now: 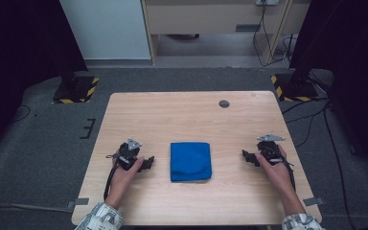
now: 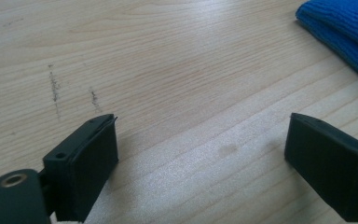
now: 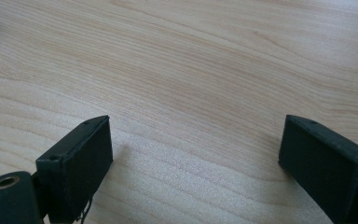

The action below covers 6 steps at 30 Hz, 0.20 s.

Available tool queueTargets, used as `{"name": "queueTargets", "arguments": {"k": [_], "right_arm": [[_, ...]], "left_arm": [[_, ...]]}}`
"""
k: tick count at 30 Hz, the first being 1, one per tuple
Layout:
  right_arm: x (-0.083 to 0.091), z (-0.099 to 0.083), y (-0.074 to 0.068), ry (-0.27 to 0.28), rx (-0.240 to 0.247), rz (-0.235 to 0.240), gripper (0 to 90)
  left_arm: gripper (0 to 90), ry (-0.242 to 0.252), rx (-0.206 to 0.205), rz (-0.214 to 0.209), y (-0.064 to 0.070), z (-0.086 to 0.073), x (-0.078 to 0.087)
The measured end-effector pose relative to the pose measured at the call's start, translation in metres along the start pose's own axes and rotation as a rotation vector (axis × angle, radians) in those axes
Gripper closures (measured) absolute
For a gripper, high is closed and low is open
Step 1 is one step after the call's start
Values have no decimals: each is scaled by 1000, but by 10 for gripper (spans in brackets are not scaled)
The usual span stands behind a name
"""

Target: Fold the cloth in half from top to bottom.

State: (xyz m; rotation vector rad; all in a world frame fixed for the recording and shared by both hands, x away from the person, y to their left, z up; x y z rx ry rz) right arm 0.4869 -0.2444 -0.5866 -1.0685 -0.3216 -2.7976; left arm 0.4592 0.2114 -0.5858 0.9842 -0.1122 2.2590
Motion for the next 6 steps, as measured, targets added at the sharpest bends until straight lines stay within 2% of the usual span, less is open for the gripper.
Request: {"name": "queueTargets", "arguments": {"k": [3,6], "right_arm": [[0,-1,-2,-7,24,-15,86],[-1,0,-2,-6,21,-20,85]], "left_arm": [[66,1,1,0,0,0,0],[58,-4,-2,-3,0,0,-1]]}}
Point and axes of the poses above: each handheld gripper's, and its own axes: x roughly backward along the jaws, z roughly out of its top, y roughly to its right, the point moved 7 cm from there along -x, roughly forward along the jaws, and after that the axes turned 15 degrees about -z, right-handed, at the moved point
